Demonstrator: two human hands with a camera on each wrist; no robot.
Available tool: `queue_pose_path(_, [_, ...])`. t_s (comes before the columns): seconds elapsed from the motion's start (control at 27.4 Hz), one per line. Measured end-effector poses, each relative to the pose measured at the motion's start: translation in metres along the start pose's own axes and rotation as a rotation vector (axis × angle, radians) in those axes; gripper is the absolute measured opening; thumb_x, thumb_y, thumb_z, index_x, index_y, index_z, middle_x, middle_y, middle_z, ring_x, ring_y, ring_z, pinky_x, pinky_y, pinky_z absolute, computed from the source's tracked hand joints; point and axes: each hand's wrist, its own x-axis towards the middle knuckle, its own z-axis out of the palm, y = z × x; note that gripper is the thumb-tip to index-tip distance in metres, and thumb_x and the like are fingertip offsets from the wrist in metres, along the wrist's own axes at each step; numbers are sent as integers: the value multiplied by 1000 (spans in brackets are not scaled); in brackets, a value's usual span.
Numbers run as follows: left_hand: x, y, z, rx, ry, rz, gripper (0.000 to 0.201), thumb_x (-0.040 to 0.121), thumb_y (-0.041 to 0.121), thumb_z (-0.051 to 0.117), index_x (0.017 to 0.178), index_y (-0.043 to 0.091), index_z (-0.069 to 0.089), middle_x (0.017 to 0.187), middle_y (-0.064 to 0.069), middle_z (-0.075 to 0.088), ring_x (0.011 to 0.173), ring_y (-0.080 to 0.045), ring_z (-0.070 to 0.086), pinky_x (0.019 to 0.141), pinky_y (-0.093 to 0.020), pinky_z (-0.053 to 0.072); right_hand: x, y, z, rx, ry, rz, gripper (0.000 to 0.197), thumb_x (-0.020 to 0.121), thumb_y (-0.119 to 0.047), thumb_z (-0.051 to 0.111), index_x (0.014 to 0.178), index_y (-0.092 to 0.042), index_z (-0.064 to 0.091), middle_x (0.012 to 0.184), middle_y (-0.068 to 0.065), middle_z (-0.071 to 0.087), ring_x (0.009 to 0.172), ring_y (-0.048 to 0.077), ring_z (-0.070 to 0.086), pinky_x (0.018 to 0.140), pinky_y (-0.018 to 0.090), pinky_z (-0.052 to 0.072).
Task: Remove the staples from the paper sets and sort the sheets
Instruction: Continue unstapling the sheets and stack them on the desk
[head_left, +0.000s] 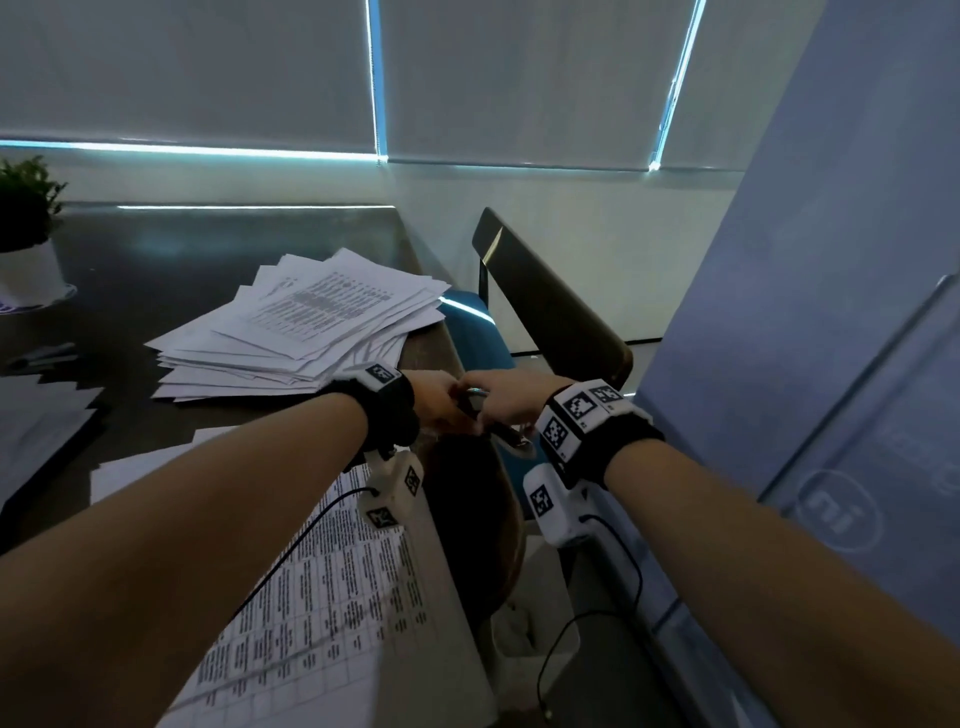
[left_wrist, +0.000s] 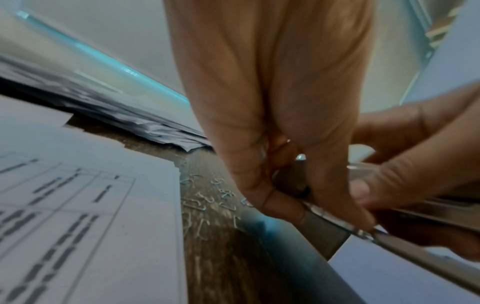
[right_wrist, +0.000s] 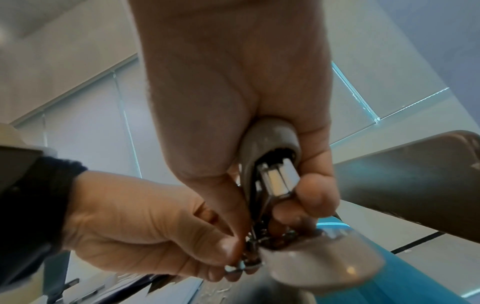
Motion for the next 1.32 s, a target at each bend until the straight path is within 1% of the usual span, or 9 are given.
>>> queue_pose_path(0.33, [-9, -5, -6, 68, 95, -53, 5, 88, 4, 65, 89, 9, 65, 75, -3, 62, 46, 0, 60, 46, -10, 43, -1, -8, -4, -22, -30, -47, 48, 95, -19, 54, 139, -31, 42, 121, 5, 59, 90, 19, 58, 83, 37, 53])
queue_pose_path(0.48, [-14, -11, -14, 300, 272, -44, 17, 87, 14, 67, 102, 10, 73, 97, -6, 71, 77, -14, 64, 70, -22, 49, -8, -16, -17, -104, -29, -36, 41, 89, -23, 64, 128, -15, 54, 113, 8, 62, 84, 14, 54, 73, 29, 45])
queue_pose_path(0.62, [-26, -8, -16, 410, 314, -71, 21, 90, 17, 64, 107, 11, 73, 110, -7, 69, 96, -21, 65, 78, -23, 45, 0, -17, -9, -145, 0, -24, 15, 91, -23, 59, 83, -13, 66, 86, 3, 68, 77, 18, 61, 62, 26, 43])
queue_pose_path(0.69, [-32, -6, -15, 420, 353, -81, 19, 91, 15, 62, 106, 10, 73, 113, -7, 68, 102, -23, 64, 80, -23, 44, 0, -15, 6, -114, 57, 52, 21, 94, -30, 55, 95, -11, 64, 98, 3, 70, 89, 23, 65, 70, 30, 46])
queue_pose_path(0.8, [-42, -5, -15, 336, 314, -91, 21, 96, 7, 51, 104, 0, 69, 100, -12, 70, 75, -23, 66, 64, -21, 51, -3, -17, 29, -11, 120, 130, 33, 101, -28, 45, 128, -8, 45, 118, 8, 56, 114, 28, 57, 82, 33, 39])
queue_pose_path(0.88, [-64, -6, -12, 316, 278, -157, 20, 96, 8, 50, 106, 0, 66, 98, -12, 65, 76, -23, 63, 64, -25, 50, -5, -21, 41, -25, 104, 168, 41, 102, -24, 43, 139, -7, 38, 135, 13, 50, 123, 31, 53, 89, 35, 39])
queue_pose_path(0.95, [-82, -24, -11, 360, 246, -251, 21, 93, 18, 60, 107, 3, 66, 105, -11, 63, 87, -22, 59, 73, -25, 44, 0, -23, 51, -23, 102, 187, 44, 101, -30, 41, 140, -9, 40, 141, 12, 47, 125, 33, 50, 95, 37, 39])
queue_pose_path(1.06, [-110, -69, -32, 344, 273, -386, 26, 75, 40, 77, 76, 17, 65, 91, -7, 65, 78, -23, 62, 74, -33, 50, -1, -41, 48, -130, 232, 241, 46, 99, -39, 43, 135, -12, 49, 139, 14, 47, 129, 35, 43, 106, 43, 38])
queue_pose_path(1.32, [-188, -145, -43, 224, 314, -559, 18, 77, 26, 72, 67, 37, 63, 110, 5, 66, 93, -17, 64, 88, -30, 53, 8, -94, 63, -71, 239, 178, 30, 93, -28, 53, 111, -6, 62, 118, 13, 63, 111, 30, 62, 92, 35, 51])
